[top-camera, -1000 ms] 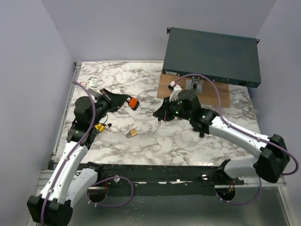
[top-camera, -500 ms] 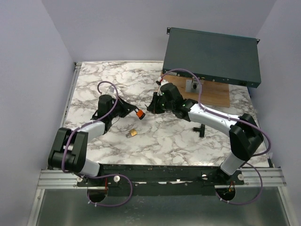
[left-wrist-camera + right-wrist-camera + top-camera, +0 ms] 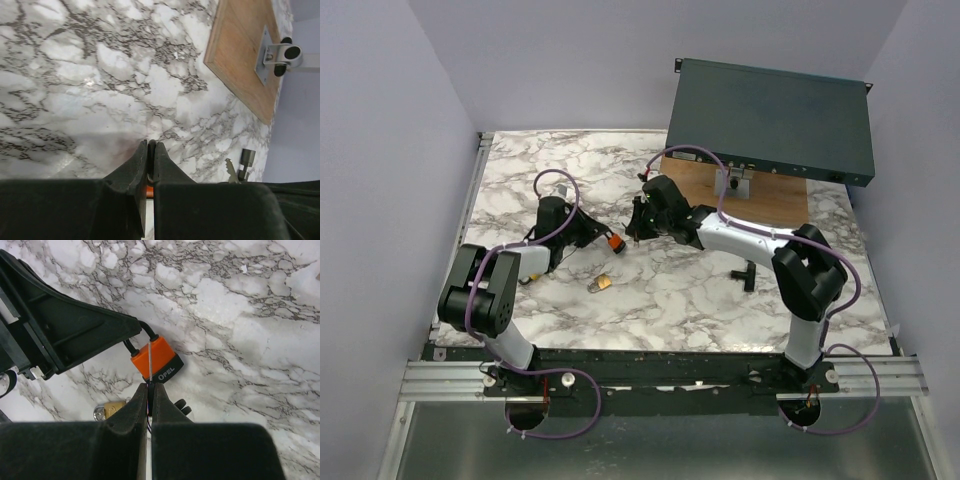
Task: Lock with the key
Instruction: Place the lock at the center of the board, then place the key at the center of the board.
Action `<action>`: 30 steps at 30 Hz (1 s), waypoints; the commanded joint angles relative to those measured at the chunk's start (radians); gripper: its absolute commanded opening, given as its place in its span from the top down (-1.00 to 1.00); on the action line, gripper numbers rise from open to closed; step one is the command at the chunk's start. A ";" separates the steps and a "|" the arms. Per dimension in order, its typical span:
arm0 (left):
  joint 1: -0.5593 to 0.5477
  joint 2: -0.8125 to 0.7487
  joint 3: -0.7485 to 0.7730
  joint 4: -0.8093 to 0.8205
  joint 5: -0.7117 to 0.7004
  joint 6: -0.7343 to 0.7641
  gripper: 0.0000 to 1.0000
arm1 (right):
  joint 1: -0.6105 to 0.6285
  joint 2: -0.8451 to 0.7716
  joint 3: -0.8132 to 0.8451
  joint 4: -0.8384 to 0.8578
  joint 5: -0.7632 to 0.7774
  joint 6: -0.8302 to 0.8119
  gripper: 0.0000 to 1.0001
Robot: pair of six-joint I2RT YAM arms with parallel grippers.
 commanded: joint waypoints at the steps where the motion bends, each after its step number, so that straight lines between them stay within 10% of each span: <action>1: 0.007 0.004 0.023 -0.103 -0.102 0.022 0.83 | -0.001 0.059 0.051 -0.024 0.006 0.005 0.98; 11: 0.010 -0.053 0.037 -0.233 -0.189 0.018 0.01 | 0.014 0.142 0.106 -0.027 -0.005 0.029 0.98; 30: 0.018 -0.476 0.134 -0.571 -0.248 0.161 -0.70 | 0.074 0.319 0.327 -0.097 0.013 0.024 0.98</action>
